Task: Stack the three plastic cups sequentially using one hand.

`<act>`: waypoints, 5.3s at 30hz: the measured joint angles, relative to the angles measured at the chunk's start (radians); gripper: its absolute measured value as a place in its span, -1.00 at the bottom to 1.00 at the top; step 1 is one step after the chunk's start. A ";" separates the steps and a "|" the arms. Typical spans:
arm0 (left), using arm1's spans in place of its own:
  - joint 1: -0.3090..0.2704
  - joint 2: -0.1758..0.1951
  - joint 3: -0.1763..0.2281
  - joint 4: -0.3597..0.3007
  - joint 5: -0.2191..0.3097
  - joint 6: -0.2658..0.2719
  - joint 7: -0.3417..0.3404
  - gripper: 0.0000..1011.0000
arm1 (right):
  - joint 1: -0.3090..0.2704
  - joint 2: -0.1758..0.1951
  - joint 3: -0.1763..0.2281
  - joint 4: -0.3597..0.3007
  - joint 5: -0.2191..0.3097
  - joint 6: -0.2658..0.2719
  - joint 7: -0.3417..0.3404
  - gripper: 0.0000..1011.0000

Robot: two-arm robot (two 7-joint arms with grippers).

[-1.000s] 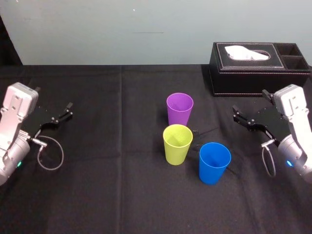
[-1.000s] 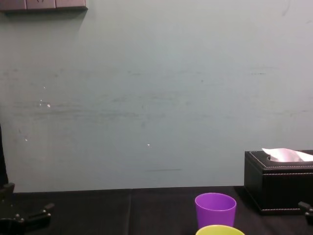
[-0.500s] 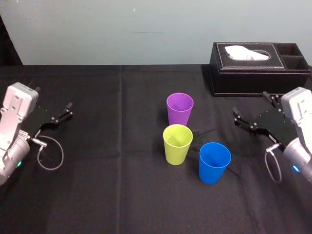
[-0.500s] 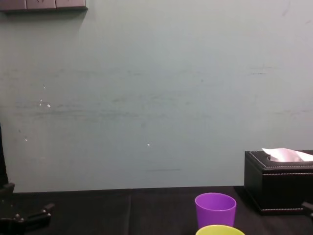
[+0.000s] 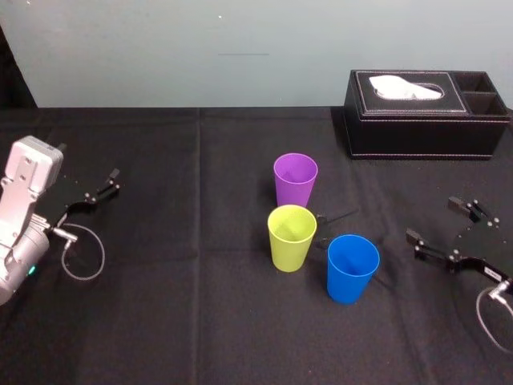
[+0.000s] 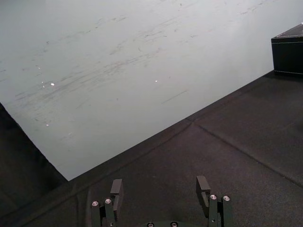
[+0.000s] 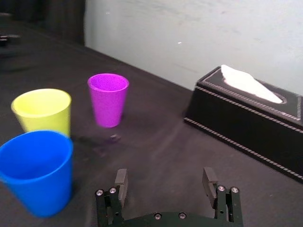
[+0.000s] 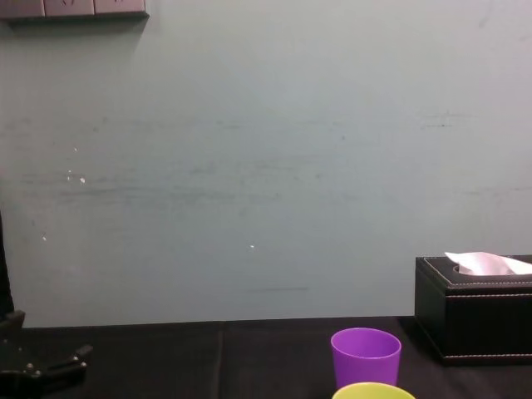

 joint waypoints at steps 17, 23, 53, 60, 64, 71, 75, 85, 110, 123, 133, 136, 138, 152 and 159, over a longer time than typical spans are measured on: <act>0.000 0.000 0.000 0.000 0.000 0.000 0.000 1.00 | -0.085 0.101 0.032 -0.045 0.081 -0.042 0.295 0.98; 0.000 0.000 0.000 0.000 0.000 0.000 0.000 1.00 | -0.088 0.102 0.027 -0.053 0.077 -0.029 0.331 0.98; 0.000 0.000 0.000 0.000 0.000 0.000 0.000 1.00 | -0.037 0.009 -0.019 -0.048 0.030 0.040 0.375 0.98; 0.000 0.000 0.000 0.000 0.000 0.000 0.000 1.00 | -0.021 -0.005 -0.031 -0.035 0.024 0.041 0.376 0.98; 0.000 0.000 0.000 0.000 0.000 0.000 0.000 1.00 | -0.013 -0.012 -0.036 -0.032 0.016 0.045 0.371 0.98; 0.000 0.000 0.000 0.000 0.000 0.000 0.000 1.00 | -0.014 -0.019 -0.036 -0.035 0.011 0.054 0.352 0.98; 0.000 0.000 0.000 0.000 0.000 0.000 0.000 1.00 | -0.016 -0.024 -0.034 -0.039 0.009 0.061 0.341 0.98; 0.000 0.000 0.000 0.000 0.000 0.000 0.000 1.00 | 0.000 -0.037 -0.037 -0.039 0.008 0.077 0.335 0.98; 0.000 0.000 0.000 0.000 0.000 0.000 0.000 1.00 | 0.034 -0.062 -0.065 -0.025 -0.003 0.105 0.313 0.98; 0.000 0.000 0.000 0.000 0.000 0.000 0.000 1.00 | 0.025 -0.072 -0.049 -0.030 -0.006 0.112 0.291 0.98; 0.000 0.000 0.000 0.000 0.000 0.000 0.000 1.00 | 0.045 -0.085 -0.053 -0.018 -0.005 0.129 0.289 0.98; 0.000 0.000 0.000 0.000 0.000 0.000 0.000 1.00 | 0.059 -0.093 -0.061 -0.009 -0.006 0.134 0.291 0.98; 0.000 0.000 0.000 0.000 0.000 0.000 0.000 1.00 | 0.070 -0.098 -0.067 -0.002 -0.007 0.138 0.293 0.98; 0.000 0.000 0.000 0.000 0.000 0.000 0.000 1.00 | 0.099 -0.109 -0.092 0.020 -0.006 0.155 0.304 0.98; 0.000 0.000 0.000 0.000 0.000 0.000 0.000 1.00 | 0.098 -0.109 -0.091 0.019 -0.006 0.155 0.304 0.98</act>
